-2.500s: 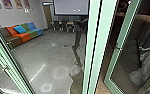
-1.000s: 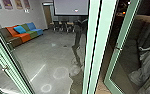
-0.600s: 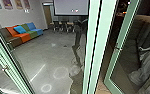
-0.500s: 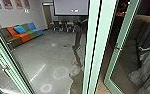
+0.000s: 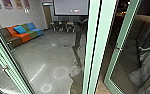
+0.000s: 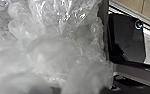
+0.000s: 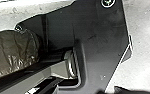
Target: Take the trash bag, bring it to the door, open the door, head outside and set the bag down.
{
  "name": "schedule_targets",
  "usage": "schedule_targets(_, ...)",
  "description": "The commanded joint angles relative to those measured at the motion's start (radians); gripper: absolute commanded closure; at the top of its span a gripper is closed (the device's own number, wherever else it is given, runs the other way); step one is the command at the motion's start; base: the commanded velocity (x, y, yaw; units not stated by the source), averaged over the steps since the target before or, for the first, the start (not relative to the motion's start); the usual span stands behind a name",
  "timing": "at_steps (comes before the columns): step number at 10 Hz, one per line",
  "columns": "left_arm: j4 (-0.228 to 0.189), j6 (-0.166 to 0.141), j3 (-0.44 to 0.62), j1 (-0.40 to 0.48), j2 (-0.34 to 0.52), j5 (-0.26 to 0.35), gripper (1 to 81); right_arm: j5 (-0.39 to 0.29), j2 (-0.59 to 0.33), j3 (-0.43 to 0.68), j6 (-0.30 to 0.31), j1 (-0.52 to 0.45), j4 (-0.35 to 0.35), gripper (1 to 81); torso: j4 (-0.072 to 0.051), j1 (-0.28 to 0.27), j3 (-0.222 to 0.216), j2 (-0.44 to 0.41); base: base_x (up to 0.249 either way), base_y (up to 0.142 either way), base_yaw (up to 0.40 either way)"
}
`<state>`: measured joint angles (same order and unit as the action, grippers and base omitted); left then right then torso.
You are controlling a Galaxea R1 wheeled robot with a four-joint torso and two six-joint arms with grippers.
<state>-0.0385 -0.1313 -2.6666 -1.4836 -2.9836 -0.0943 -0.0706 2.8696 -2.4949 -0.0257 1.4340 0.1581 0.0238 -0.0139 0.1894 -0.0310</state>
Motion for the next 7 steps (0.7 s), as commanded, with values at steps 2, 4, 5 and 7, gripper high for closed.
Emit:
schedule_targets(2, -0.008, 0.007, -0.013, 0.036, 0.001, 0.054, 81.1, -0.054, 0.081, -0.109, -0.014, 0.009, -0.038, 1.0, 0.000, 0.000, 0.000, 0.000, 0.000, 0.000, 0.000)
schedule_targets(4, -0.014, 0.007, -0.013, 0.036, 0.003, 0.056, 81.1, -0.028, 0.095, -0.126, -0.014, 0.013, -0.038, 1.0, 0.000, 0.000, 0.000, 0.000, 0.000, 0.000, 0.000)
schedule_targets(5, -0.021, 0.007, -0.013, 0.038, 0.003, 0.056, 81.1, -0.026, 0.095, -0.125, -0.014, 0.015, -0.038, 1.0, 0.000, 0.000, 0.000, 0.000, 0.000, 0.000, 0.000)
schedule_targets(7, -0.026, 0.009, -0.013, 0.038, 0.000, 0.056, 81.1, -0.020, 0.099, -0.128, -0.014, 0.016, -0.038, 1.0, 0.000, 0.000, 0.000, 0.000, 0.000, 0.000, 0.000)
